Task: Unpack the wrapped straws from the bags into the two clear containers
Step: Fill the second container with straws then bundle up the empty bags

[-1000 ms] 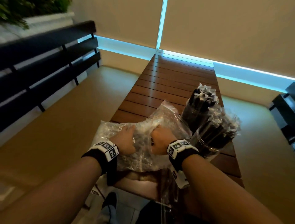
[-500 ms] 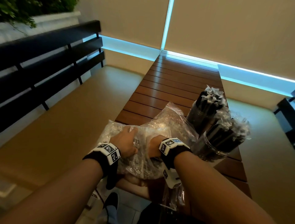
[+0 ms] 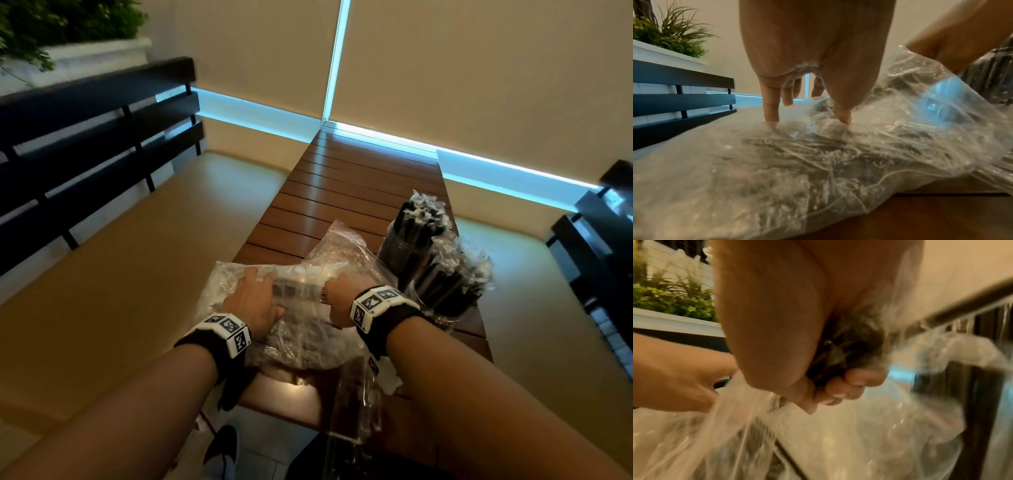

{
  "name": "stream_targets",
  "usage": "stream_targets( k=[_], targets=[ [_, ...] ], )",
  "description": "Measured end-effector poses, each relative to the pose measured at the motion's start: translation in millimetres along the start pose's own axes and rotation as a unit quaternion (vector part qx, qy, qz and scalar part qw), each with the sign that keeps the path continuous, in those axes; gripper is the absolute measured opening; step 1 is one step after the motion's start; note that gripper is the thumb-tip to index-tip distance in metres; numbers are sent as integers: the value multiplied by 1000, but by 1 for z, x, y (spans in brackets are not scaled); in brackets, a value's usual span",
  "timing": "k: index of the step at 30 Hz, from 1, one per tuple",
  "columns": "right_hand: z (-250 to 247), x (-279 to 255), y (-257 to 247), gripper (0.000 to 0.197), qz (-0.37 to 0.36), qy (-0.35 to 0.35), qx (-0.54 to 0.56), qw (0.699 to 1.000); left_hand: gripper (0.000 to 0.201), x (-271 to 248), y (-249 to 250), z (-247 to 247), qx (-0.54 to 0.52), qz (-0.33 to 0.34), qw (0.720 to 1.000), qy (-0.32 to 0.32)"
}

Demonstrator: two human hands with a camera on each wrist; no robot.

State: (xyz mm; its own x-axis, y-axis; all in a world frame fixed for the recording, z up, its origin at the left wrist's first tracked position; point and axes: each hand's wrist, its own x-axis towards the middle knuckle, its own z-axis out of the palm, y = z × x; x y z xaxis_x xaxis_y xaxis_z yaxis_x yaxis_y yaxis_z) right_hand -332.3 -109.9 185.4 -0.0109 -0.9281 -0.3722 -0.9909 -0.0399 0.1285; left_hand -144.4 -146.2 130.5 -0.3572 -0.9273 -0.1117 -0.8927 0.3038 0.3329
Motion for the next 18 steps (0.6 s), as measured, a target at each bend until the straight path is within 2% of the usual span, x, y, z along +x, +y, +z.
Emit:
stream_targets(
  k=[2,4,8,11,13,15,16,17,18],
  targets=[
    [-20,-22,11,27,13,49,-37,998,70,5,0,2,17,-8,1000,-5],
    [-47,-48,22,22,13,83,-94,992,67,11,1,4,24,-9,1000,-13],
    [-104,-93,42,23,43,71,-177,981,61,18,6,6,56,-16,998,-23],
    [-130,-120,56,27,77,72,-183,977,51,11,18,1,87,-51,995,21],
    [-142,-134,66,26,102,98,-166,976,58,7,33,-15,109,-53,992,42],
    [-148,-143,71,26,115,155,-111,975,68,4,55,-40,43,-13,998,44],
    [-145,-143,71,24,119,192,-71,972,69,4,68,-54,-26,27,998,41],
    [-140,-142,69,21,119,228,-25,966,68,3,82,-70,-114,77,990,27],
    [-133,-139,66,20,113,256,17,960,63,0,96,-86,-218,123,968,0]
  ],
)
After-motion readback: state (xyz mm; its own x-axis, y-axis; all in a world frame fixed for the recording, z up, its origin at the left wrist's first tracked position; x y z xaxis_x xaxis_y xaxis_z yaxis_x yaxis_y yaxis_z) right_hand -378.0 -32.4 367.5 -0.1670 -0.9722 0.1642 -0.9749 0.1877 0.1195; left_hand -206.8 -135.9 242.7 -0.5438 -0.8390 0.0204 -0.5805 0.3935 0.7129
